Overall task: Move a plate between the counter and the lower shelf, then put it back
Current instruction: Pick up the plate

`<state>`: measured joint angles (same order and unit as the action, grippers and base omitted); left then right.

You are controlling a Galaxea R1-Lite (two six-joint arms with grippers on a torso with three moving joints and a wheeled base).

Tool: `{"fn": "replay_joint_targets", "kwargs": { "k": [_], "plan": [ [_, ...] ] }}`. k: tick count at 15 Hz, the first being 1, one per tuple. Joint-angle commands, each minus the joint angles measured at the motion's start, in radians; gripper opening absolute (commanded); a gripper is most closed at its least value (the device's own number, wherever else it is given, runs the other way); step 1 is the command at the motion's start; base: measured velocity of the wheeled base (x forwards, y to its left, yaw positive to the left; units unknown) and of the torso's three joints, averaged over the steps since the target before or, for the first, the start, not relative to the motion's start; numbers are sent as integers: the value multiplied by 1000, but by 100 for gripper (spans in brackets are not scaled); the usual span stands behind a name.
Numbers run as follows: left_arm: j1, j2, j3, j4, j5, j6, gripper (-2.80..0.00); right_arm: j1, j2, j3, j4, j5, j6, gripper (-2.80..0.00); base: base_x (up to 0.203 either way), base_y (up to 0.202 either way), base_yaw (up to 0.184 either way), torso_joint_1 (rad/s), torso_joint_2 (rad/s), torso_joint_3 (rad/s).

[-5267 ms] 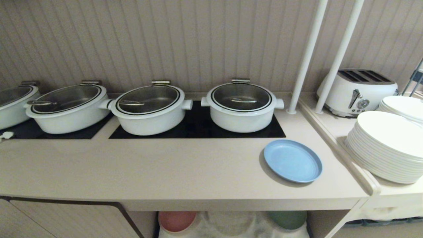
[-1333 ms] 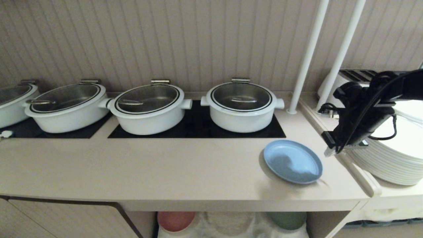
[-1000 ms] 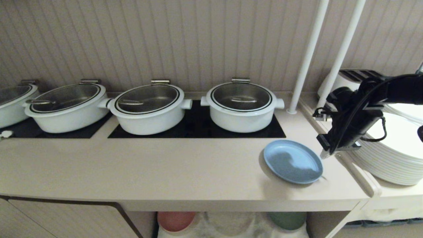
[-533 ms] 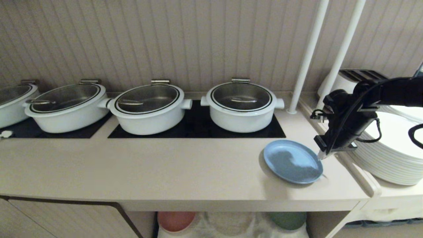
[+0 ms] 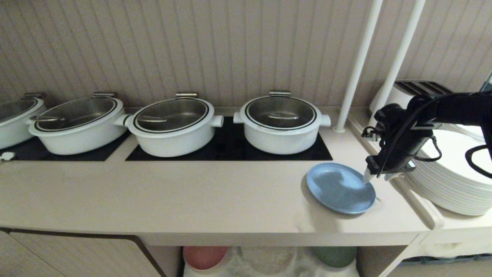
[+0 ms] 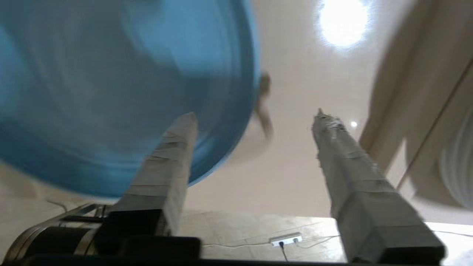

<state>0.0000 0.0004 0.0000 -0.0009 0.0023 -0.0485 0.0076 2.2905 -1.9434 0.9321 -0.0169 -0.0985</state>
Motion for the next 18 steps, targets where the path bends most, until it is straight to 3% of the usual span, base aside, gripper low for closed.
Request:
{"fn": "replay_joint_targets", "kwargs": {
  "k": [1, 13, 16, 18],
  "plan": [
    [0, 0, 0, -1, 1, -1, -280, -4, 19, -3, 4, -4, 0, 0, 0, 0, 0, 0, 0, 0],
    [0, 0, 0, -1, 1, -1, -280, -6, 63, -2, -42, 55, 14, 0, 0, 0, 0, 0, 0, 0],
    [0, 0, 0, -1, 1, -1, -280, 0, 72, -2, -67, 61, 89, 0, 0, 0, 0, 0, 0, 0],
    [0, 0, 0, -1, 1, -1, -280, -1, 79, -1, -69, 60, 96, 0, 0, 0, 0, 0, 0, 0]
  ]
}}
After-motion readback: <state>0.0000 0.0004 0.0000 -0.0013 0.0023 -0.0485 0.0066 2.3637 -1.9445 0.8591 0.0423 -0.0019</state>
